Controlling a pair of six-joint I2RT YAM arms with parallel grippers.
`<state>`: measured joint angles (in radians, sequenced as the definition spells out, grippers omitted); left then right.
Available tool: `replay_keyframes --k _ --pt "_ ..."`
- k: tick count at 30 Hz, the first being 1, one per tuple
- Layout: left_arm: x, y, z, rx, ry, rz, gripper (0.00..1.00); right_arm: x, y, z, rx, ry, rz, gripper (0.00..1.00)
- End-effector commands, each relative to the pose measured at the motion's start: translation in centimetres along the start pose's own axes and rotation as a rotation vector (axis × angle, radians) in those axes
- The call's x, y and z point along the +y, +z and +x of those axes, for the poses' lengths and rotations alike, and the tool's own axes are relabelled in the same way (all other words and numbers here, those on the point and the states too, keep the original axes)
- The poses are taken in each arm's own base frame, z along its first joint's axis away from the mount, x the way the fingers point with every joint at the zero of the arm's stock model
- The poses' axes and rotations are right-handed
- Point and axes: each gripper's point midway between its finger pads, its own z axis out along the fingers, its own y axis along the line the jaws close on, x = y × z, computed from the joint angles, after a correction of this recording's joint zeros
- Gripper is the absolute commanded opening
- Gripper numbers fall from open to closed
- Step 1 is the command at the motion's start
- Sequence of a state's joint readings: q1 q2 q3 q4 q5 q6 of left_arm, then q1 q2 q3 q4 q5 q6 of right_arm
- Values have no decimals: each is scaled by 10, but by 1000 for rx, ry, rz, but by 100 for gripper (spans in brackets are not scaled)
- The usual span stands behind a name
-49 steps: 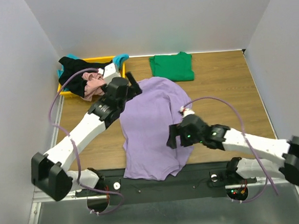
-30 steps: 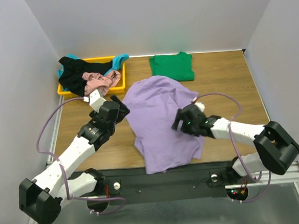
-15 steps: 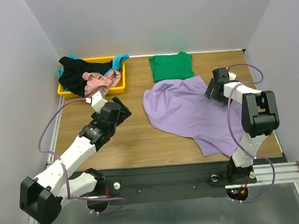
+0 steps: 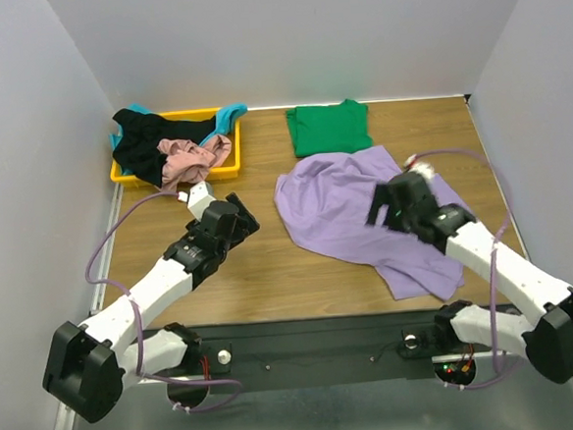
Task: Fold and stack the t-shirts
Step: Flatten the tshirt out
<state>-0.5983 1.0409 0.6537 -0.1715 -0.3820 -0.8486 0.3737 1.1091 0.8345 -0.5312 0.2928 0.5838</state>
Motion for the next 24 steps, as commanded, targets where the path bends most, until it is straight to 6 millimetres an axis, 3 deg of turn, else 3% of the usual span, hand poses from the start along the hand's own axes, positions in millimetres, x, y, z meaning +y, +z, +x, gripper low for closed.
replay_keyframes --k 1,2,4,9,15,21,24 --pt "-10 8 2 0 7 46 98 2 -21 120 297 -101 73 100" --pt "-10 10 3 5 12 44 99 -6 -24 134 318 -126 120 100" --pt "-9 13 6 15 19 34 98 3 -32 161 357 -141 140 100" --pt "-9 20 15 40 27 36 98 -24 -36 182 372 -105 294 100" --pt "-17 32 33 109 42 62 98 -38 -42 183 351 -41 303 100" --pt "-45 56 44 166 57 123 98 -52 -38 180 292 -5 332 100" --pt "-62 72 58 223 83 145 89 -55 -31 173 242 -13 361 100"
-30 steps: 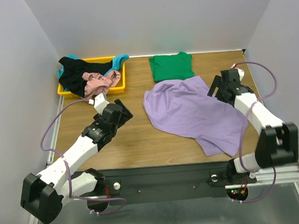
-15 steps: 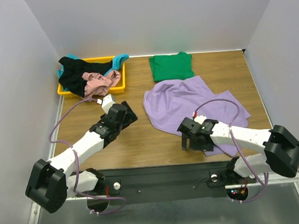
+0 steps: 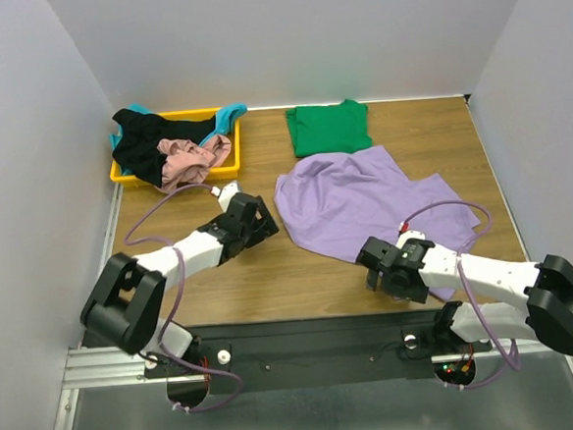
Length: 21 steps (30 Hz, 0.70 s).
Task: Fold and stack the t-shirts
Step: Flatten the tshirt out
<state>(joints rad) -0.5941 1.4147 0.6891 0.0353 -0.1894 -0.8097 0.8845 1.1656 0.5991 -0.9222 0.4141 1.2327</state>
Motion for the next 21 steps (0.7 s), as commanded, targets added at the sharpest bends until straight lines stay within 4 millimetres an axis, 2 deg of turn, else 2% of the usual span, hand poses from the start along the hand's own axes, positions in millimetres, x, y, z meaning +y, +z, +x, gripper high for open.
replay_keyframes --k 1,6,7,9,10,12,13,14,15,16,17,18,20,21 --pt "-49 15 -11 14 30 123 87 -2 7 -20 -103 53 44 100" --pt "-59 44 6 85 56 104 79 -1 31 -7 -35 -17 65 100" --pt "-59 47 9 93 66 100 77 -2 35 -5 -22 -37 76 88" --pt "-57 55 17 114 77 79 71 0 38 -4 -14 -49 76 82" --pt "-55 57 19 117 80 67 65 3 37 -5 -12 -61 70 68" --pt "-50 64 28 141 91 41 49 9 35 -7 -12 -67 48 37" --pt "-50 66 32 152 95 35 23 12 32 -11 -21 -67 27 20" --pt "-47 67 35 159 93 25 6 15 30 -13 -29 -70 15 19" --pt "-43 69 39 173 96 5 0 16 28 -15 -36 -76 3 18" --pt "-41 69 39 174 96 -4 0 19 23 -19 -50 -67 -23 13" --pt "-38 66 39 175 94 -22 0 20 20 -22 -62 -66 -39 3" --pt "-37 63 36 167 92 -29 0 21 17 -23 -69 -62 -53 0" --pt "-39 56 26 133 88 -28 0 22 11 -28 -89 -65 -83 0" --pt "-44 43 17 112 82 -12 0 25 4 -34 -109 -54 -117 0"
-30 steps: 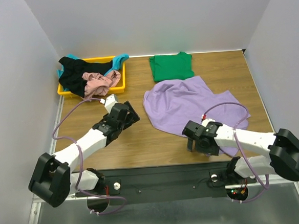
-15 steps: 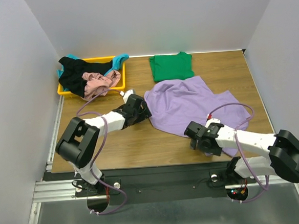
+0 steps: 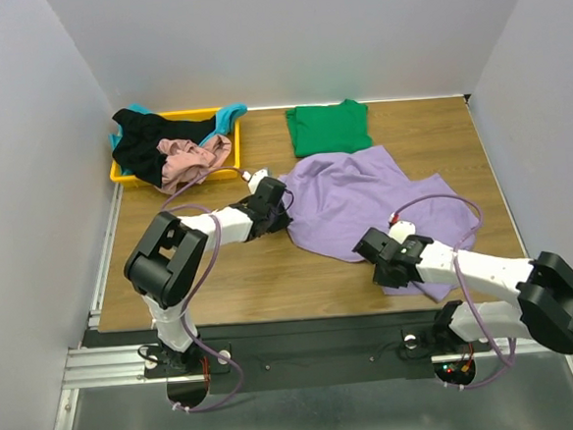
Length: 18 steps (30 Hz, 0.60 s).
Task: Fold and stack the t-shirts
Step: Flatten the tshirt out
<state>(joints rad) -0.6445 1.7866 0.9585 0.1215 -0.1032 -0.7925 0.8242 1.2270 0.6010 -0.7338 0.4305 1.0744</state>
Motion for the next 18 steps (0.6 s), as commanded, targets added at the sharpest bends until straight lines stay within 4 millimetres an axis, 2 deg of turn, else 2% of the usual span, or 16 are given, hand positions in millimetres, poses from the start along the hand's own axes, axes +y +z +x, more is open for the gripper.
replay_keyframes --k 1,2,4,6,7,8,9,10,11,12,13,15,18 --pt "19 -30 1 -5 18 -92 0 0 -14 -18 -70 -12 -58 0" --pt "15 -39 -5 -30 14 -83 0 0 -19 -21 -83 -14 -73 0" --pt "6 -67 -21 -106 1 -61 0 5 -40 -43 -158 14 -119 1" --pt "0 -88 -27 -148 -8 -45 0 -6 -55 -63 -240 31 -95 1" --pt "-7 -108 -41 -206 -24 -8 0 -3 -76 -83 -304 81 -132 0" --pt "-11 -119 -46 -229 -33 12 0 -11 -86 -91 -332 89 -115 1" --pt "-20 -139 -54 -263 -41 57 0 -17 -98 -106 -395 115 -105 0" --pt "-26 -150 -62 -292 -45 80 0 -17 -117 -121 -444 148 -138 0" --pt "-31 -160 -67 -313 -48 102 0 -20 -127 -133 -490 167 -134 0" --pt "-40 -179 -78 -352 -61 137 0 -21 -136 -141 -518 165 -139 1" --pt "-45 -190 -83 -373 -61 157 0 -18 -153 -154 -554 189 -164 0" --pt "-53 -206 -96 -416 -61 180 0 -21 -169 -173 -621 195 -138 0" --pt "-73 -244 -130 -515 -75 231 0 -20 -207 -210 -726 210 -109 0"
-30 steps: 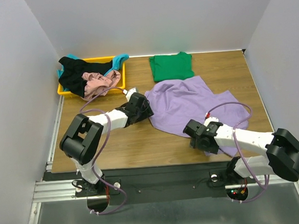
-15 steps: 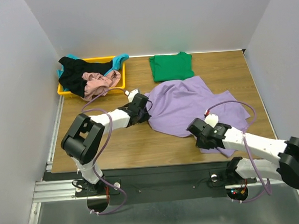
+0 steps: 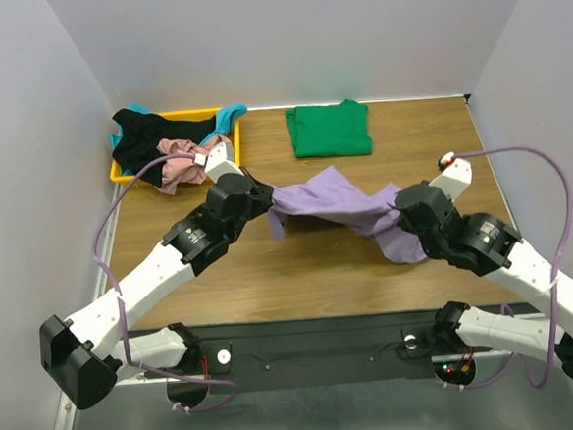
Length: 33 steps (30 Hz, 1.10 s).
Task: Fold and stack the t-shirts
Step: Flatten the tshirt out
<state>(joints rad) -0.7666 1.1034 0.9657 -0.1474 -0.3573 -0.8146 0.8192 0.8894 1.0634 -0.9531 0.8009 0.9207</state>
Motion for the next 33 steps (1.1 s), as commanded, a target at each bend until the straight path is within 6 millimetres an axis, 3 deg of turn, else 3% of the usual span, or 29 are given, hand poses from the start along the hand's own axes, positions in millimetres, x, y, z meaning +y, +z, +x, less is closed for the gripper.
replay_keyframes --k 1,5,6,8,9,13,15,17,19,21,24,29,32,33 --pt "-25 -17 -57 -148 7 6 0 1 -12 -71 -205 -25 90 0" --pt "-50 -40 -105 -251 17 35 0 19 -36 -136 -331 -13 100 0" --pt "-63 -54 -123 -281 4 65 0 25 -46 -157 -358 -28 88 0" --pt "-82 -80 -149 -330 11 133 0 42 -61 -179 -370 -21 2 0" --pt "-85 -86 -151 -337 15 148 0 49 -68 -188 -377 -26 -42 0" --pt "-124 -145 -200 -455 41 346 0 71 -124 -244 -474 -37 -300 0" --pt "-142 -177 -219 -486 85 439 0 90 -148 -256 -487 -59 -452 0" --pt "-159 -199 -221 -467 117 549 0 98 -173 -273 -524 -78 -554 0" --pt "-173 -226 -227 -467 141 649 0 113 -194 -277 -537 -111 -682 0" --pt "-180 -246 -233 -477 143 707 0 125 -218 -287 -560 -119 -795 0" --pt "-182 -254 -237 -479 144 719 0 131 -241 -296 -588 -118 -888 0" --pt "-190 -260 -238 -463 157 755 0 132 -242 -308 -620 -108 -865 0" --pt "-186 -244 -243 -482 142 683 0 135 -213 -315 -631 -110 -718 0" --pt "-183 -233 -244 -488 132 640 0 127 -196 -321 -641 -85 -597 0"
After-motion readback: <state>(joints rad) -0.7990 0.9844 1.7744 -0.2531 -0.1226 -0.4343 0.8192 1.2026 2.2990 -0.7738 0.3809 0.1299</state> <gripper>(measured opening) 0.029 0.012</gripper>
